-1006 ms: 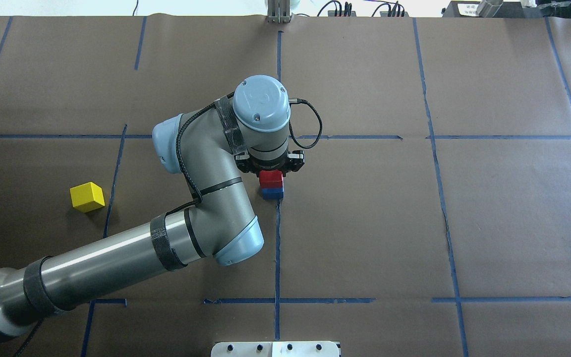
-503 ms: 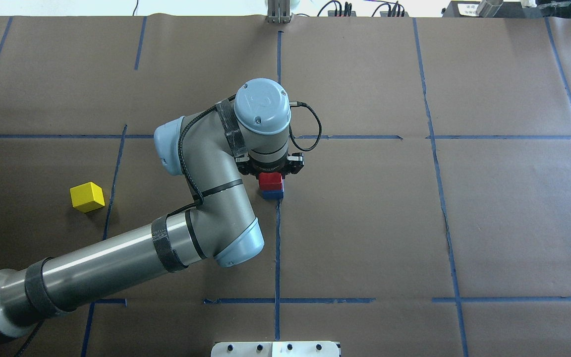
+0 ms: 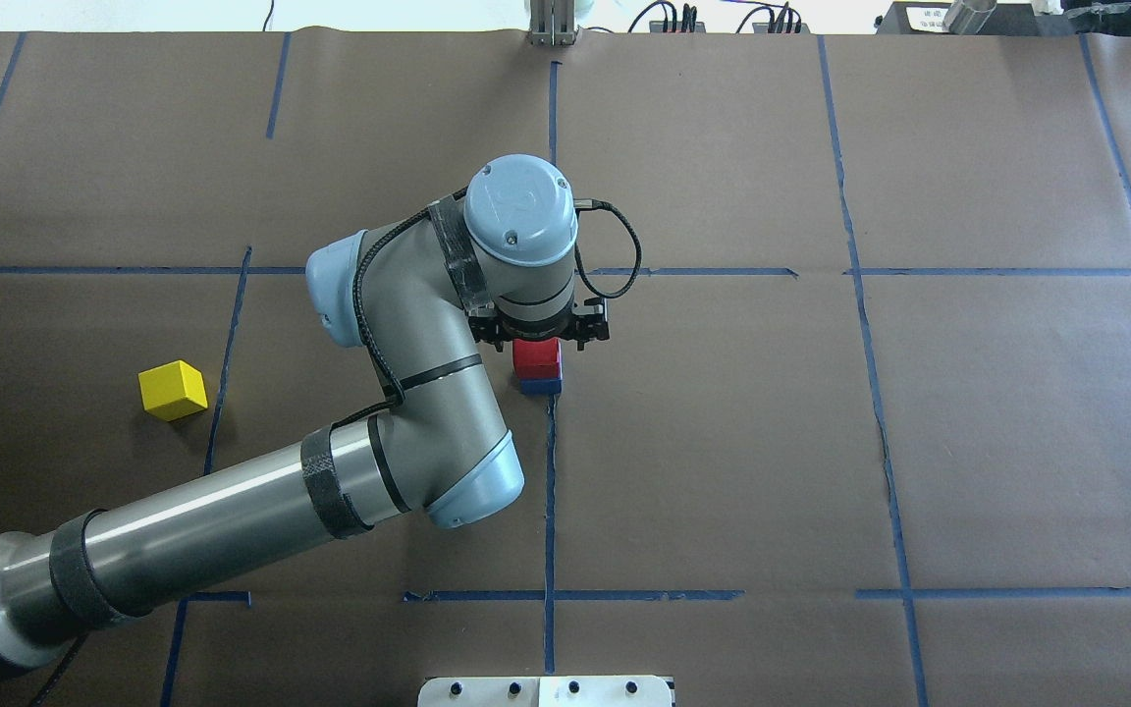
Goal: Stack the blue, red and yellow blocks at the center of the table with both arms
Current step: 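Open the left gripper and move it toward the yellow cube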
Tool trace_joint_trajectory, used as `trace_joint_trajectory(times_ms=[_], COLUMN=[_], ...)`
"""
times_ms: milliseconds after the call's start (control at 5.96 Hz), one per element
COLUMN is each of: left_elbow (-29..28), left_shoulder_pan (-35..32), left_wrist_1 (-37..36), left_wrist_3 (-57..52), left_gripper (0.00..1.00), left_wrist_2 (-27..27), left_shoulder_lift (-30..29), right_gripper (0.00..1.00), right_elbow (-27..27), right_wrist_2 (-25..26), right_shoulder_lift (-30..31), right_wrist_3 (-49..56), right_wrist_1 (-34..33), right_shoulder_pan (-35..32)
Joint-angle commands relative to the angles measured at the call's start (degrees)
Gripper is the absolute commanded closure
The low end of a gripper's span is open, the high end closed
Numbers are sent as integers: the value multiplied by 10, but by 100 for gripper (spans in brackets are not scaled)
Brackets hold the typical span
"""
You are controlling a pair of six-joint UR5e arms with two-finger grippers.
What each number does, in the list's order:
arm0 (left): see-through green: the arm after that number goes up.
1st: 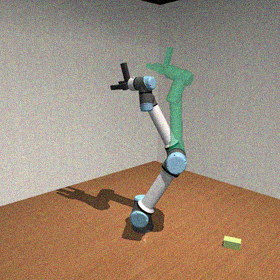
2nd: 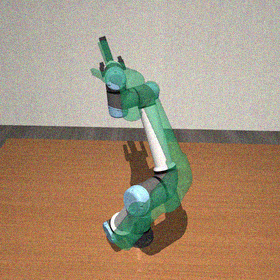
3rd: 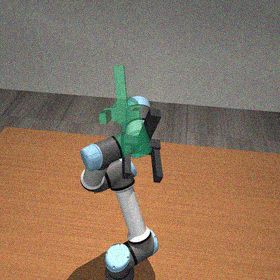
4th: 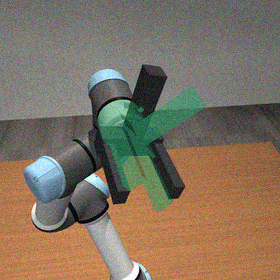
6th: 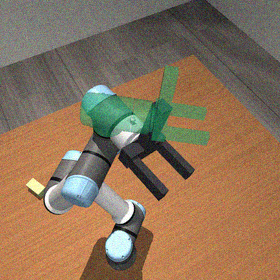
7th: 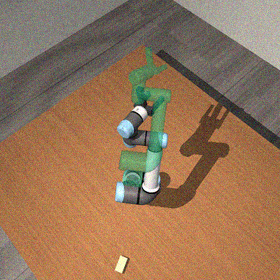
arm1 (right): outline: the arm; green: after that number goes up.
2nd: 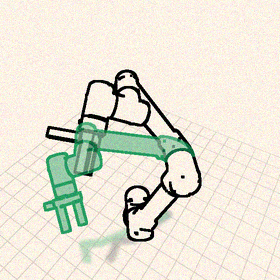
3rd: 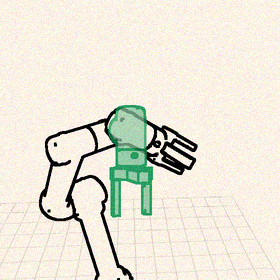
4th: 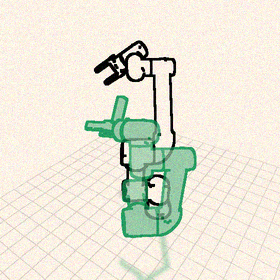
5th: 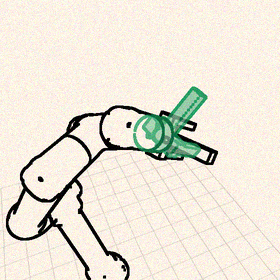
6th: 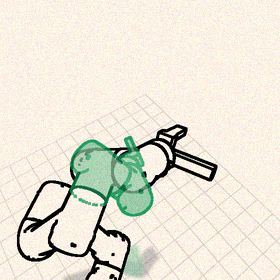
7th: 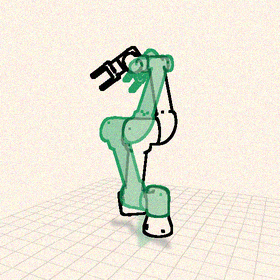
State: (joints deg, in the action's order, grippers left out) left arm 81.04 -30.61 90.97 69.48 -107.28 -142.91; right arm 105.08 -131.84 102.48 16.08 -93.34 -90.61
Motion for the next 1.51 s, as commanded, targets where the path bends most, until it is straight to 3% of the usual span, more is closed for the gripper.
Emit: trace_joint_trajectory(times_ms=[0,168,335,503,671,839,1006,1174,1342], left_elbow=[34,82,151,221,294,322,327,327,320], left_shoulder_pan=[-29,-61,-104,-133,-150,-152,-147,-144,-142], left_wrist_1=[-8,-9,-9,-7,-2,-1,0,0,48], left_wrist_3=[-28,-63,-129,-229,-261,-203,-51,9,24], left_gripper=[0,0,0,0,0,0,0,0,0], left_wrist_2=[-13,-64,-117,-123,-122,-121,-113,-89,-55], left_shoulder_lift=[10,52,132,223,337,393,407,409,454], right_gripper=[0,0,0,0,0,0,0,0,0], right_elbow=[0,0,0,0,0,0,0,0,0], right_wrist_2=[0,0,0,0,0,0,0,0,0], right_shoulder_lift=[-1,-1,-1,-1,-1,-1,-1,-2,-2], right_wrist_3=[0,0,0,0,0,0,0,0,0], right_wrist_1=[0,0,0,0,0,0,0,0,-1], right_shoulder_pan=[0,0,0,0,0,0,0,0,0])
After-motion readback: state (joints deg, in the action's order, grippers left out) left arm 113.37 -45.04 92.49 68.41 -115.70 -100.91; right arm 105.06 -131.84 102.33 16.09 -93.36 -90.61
